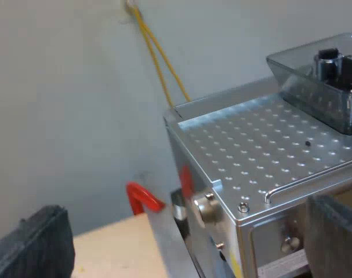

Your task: Put the handle in the coffee machine

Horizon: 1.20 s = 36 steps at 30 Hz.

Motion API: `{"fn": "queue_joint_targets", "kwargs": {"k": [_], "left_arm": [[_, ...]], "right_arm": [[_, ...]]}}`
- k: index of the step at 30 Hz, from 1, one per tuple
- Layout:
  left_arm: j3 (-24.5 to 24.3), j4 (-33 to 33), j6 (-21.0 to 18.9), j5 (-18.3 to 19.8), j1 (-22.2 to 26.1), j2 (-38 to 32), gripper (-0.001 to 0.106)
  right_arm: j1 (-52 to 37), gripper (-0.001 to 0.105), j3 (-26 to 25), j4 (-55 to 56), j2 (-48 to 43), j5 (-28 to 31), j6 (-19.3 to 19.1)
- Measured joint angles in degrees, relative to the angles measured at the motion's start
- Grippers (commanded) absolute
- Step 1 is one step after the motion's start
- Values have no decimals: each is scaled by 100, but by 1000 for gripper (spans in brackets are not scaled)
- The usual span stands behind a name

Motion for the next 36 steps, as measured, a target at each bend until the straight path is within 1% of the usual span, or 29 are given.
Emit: {"fn": "queue_joint_targets", "kwargs": {"k": [3, 7, 8, 10, 13, 15, 16, 17, 19, 22, 28, 30, 32, 34, 36], "left_arm": [[0, 133, 23, -1, 0, -302, 82], [0, 824, 27, -1, 0, -774, 82], [14, 914, 41, -1, 0, -845, 82], [122, 1225, 163, -1, 0, -1179, 82], [262, 1362, 313, -1, 0, -1455, 82], [493, 1503, 485, -1, 0, -1941, 82], [526, 1515, 490, -1, 0, -2016, 82], [607, 1619, 489, -11, 0, -2232, 82], [731, 1805, 504, -9, 0, -2640, 82], [805, 2074, 625, -9, 0, -2805, 82], [925, 2564, 842, -9, 0, -2789, 82], [912, 2909, 892, -1, 0, -2789, 82], [912, 3128, 889, -2, 0, -2789, 82], [912, 3217, 889, -2, 0, -2789, 82], [912, 3219, 889, -2, 0, -2789, 82]], "right_arm": [[-146, 70, 0, 194, -256, -1, -86], [-143, 70, 0, 506, -676, -1, -154], [-143, 70, 0, 551, -742, -1, -154], [-143, 70, 0, 679, -963, -1, -154], [-143, 70, 0, 831, -1243, -1, -251], [-143, 70, 0, 944, -1462, -1, -334], [-143, 70, 0, 988, -1603, -1, -446], [-143, 70, 0, 1011, -1652, -1, -482], [-143, 70, 0, 1164, -2143, -1, -617], [-143, 70, 0, 1316, -2579, -1, -660], [-143, 70, -11, 1506, -3308, -1, -670], [-143, 70, -24, 1549, -3570, -1, -670], [-143, 70, -24, 1654, -3662, -1, -670], [-126, 70, -159, 2096, -3654, 20, -670], [-127, 70, -165, 2192, -3657, -38, -670]]}}
